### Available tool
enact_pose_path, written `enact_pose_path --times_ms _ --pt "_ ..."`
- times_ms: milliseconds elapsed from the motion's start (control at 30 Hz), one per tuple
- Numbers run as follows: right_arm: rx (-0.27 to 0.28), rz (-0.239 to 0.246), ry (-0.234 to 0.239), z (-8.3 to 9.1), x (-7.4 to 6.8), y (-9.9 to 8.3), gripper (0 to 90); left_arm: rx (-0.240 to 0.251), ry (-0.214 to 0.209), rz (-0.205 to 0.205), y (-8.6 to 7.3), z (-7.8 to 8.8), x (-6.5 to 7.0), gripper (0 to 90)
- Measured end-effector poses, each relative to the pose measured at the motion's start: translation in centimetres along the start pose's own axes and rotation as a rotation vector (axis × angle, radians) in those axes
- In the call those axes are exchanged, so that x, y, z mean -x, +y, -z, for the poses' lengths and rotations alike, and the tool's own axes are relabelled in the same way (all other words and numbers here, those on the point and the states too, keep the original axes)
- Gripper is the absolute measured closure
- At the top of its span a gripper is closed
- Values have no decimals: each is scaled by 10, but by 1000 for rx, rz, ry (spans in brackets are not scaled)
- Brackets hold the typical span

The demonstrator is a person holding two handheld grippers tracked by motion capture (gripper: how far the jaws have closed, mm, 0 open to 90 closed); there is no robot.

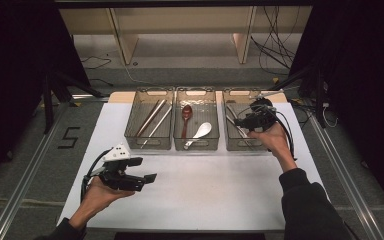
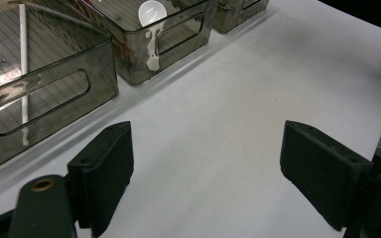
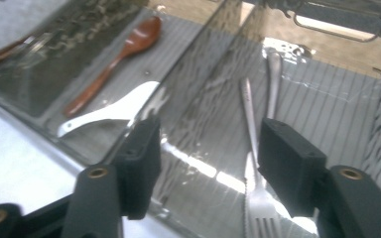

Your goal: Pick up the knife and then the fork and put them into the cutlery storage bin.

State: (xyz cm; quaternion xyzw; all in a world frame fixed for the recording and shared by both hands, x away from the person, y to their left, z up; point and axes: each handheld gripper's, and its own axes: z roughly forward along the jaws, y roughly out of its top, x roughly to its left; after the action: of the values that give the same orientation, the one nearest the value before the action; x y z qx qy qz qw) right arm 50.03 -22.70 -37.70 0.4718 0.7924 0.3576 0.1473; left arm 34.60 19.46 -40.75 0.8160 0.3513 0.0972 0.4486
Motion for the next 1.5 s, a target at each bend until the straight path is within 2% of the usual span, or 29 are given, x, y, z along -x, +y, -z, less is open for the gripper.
enact_pose_path --times_ms 400,800,1100,1267,1367,1500 --pt "67 13 58 19 -26 -14 363 10 -10 -1 1 1 -1 202" --pt "76 38 104 27 -43 -28 334 13 -15 9 2 0 -1 198" --pt "119 33 143 32 -50 -37 305 22 -13 13 1 1 -2 196" --pt "105 54 158 32 -57 -46 286 19 -11 9 0 2 -2 193" --pt "117 65 161 35 -62 -51 283 30 -15 19 0 3 -2 192" --pt "126 73 173 40 -68 -58 276 29 -18 9 -1 4 -1 191"
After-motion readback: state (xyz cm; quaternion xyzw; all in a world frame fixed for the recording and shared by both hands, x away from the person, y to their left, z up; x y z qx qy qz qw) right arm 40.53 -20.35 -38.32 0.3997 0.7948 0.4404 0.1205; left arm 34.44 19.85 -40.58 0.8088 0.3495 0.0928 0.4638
